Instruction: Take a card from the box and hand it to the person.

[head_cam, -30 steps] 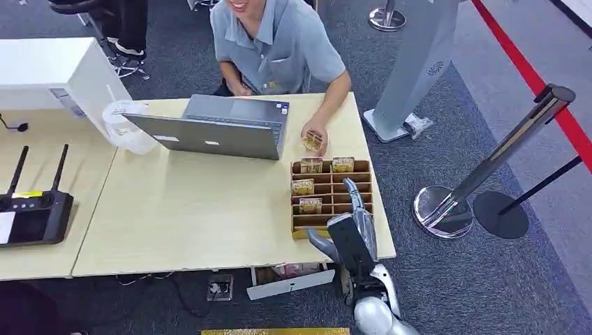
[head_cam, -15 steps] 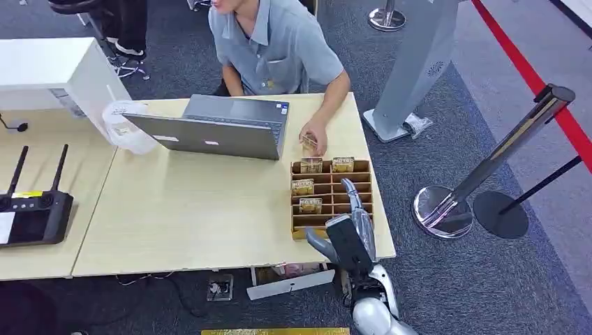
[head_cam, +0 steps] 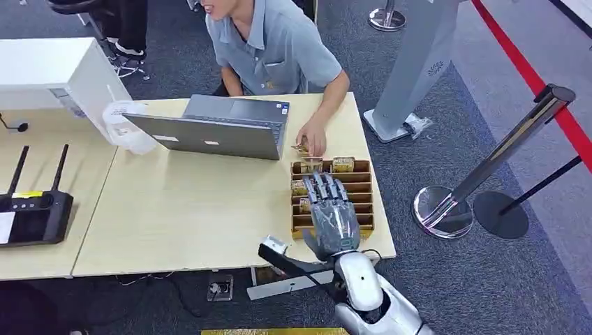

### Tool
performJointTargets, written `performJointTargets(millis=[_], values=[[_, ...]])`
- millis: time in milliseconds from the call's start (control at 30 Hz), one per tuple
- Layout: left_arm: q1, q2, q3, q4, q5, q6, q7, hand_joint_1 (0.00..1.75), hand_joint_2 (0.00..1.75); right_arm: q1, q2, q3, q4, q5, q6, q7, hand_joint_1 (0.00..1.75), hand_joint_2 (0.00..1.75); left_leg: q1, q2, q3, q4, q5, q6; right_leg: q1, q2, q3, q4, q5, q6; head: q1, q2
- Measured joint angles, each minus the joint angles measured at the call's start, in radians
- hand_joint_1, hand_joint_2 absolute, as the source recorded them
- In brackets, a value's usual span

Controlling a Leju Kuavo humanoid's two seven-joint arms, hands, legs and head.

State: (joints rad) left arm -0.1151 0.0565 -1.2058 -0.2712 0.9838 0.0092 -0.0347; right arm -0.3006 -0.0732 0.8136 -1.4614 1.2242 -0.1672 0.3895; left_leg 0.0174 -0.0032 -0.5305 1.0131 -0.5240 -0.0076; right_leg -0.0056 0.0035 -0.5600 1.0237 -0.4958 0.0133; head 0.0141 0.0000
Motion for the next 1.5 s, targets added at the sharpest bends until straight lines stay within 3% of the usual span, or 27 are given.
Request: performJointTargets(millis=[100,133,167,333,500,533,700,900,967,1200,1233,1500], values=[[0.000,0.002,0.000,0.000,-0.003,0.000,0.000,0.00,0.00,-0.028,0.005,0.038,0.008,0.011,0.029,0.001,0.00,1.75,0.000,0.000,0.000,0.000,0.000,0.000,0.000,0.000,0.000,0.000,0.000,0.000,0.000,0.000],[0.000,0.002,0.000,0.000,-0.004,0.000,0.000,0.00,0.00,-0.035,0.006,0.047,0.011,0.011,0.033,0.000,1.48,1.75,0.000,0.000,0.000,0.000,0.000,0.000,0.000,0.000,0.000,0.000,0.000,0.000,0.000,0.000],[0.000,0.003,0.000,0.000,-0.006,0.000,0.000,0.00,0.00,-0.042,0.008,0.058,0.014,0.004,0.036,-0.003,1.75,1.75,0.000,0.000,0.000,0.000,0.000,0.000,0.000,0.000,0.000,0.000,0.000,0.000,0.000,0.000],[-0.001,0.003,-0.003,0.000,-0.010,-0.002,-0.001,0.00,0.00,-0.079,0.029,0.095,0.052,-0.053,0.024,-0.025,1.69,1.75,0.000,0.000,-0.001,0.000,0.000,0.000,0.000,0.000,0.000,0.000,0.000,0.000,0.000,0.000],[-0.002,0.004,-0.016,-0.001,-0.014,-0.002,-0.001,0.00,0.00,-0.140,0.069,0.121,0.160,-0.030,0.015,0.010,1.59,1.75,0.000,0.000,0.000,0.000,0.000,0.000,0.000,0.000,0.000,0.000,0.000,0.000,0.000,0.000],[-0.002,0.004,-0.016,-0.001,-0.014,-0.002,-0.002,0.00,0.00,-0.146,0.074,0.124,0.174,-0.024,0.017,0.016,1.47,1.75,0.000,0.000,0.000,0.000,0.000,0.000,0.000,0.000,0.000,0.000,0.000,0.000,0.000,0.000],[-0.002,0.005,-0.016,-0.001,-0.014,-0.002,-0.002,0.00,0.00,-0.172,0.094,0.138,0.223,-0.054,0.037,0.030,1.47,1.75,0.000,0.000,-0.001,0.000,0.000,0.000,0.000,0.000,-0.001,0.000,0.000,0.000,0.000,0.000],[-0.002,0.006,-0.017,-0.001,-0.018,-0.002,-0.001,0.00,0.00,-0.200,0.099,0.136,0.258,-0.080,0.031,0.052,1.40,1.75,0.000,0.000,-0.001,0.000,0.000,0.000,0.000,0.000,0.000,0.000,0.000,0.000,0.000,0.000],[-0.002,0.006,-0.017,-0.001,-0.019,-0.002,-0.001,0.00,0.00,-0.206,0.101,0.135,0.265,-0.081,0.031,0.061,1.29,1.75,0.000,0.000,0.000,0.000,0.000,0.000,0.000,0.000,0.000,0.000,0.000,0.000,0.000,0.000],[-0.002,0.007,-0.017,-0.001,-0.020,-0.001,0.003,0.00,0.00,-0.218,0.101,0.132,0.284,-0.077,0.009,0.084,1.29,1.75,0.000,0.000,0.000,0.000,0.000,0.000,0.000,0.000,0.000,0.000,0.000,0.000,0.000,0.000],[-0.002,0.007,-0.017,-0.001,-0.020,-0.001,0.003,0.00,0.00,-0.218,0.101,0.131,0.285,-0.076,0.003,0.087,1.08,1.75,0.000,0.000,0.000,0.000,0.000,0.000,0.000,0.000,0.000,0.000,0.000,0.000,0.000,0.000],[-0.002,0.006,-0.017,-0.001,-0.020,-0.001,0.002,0.00,0.00,-0.220,0.101,0.127,0.289,-0.073,0.003,0.098,0.89,1.75,0.000,0.000,0.000,0.000,0.000,0.000,0.000,0.000,0.000,0.000,0.000,0.000,0.000,0.000]])
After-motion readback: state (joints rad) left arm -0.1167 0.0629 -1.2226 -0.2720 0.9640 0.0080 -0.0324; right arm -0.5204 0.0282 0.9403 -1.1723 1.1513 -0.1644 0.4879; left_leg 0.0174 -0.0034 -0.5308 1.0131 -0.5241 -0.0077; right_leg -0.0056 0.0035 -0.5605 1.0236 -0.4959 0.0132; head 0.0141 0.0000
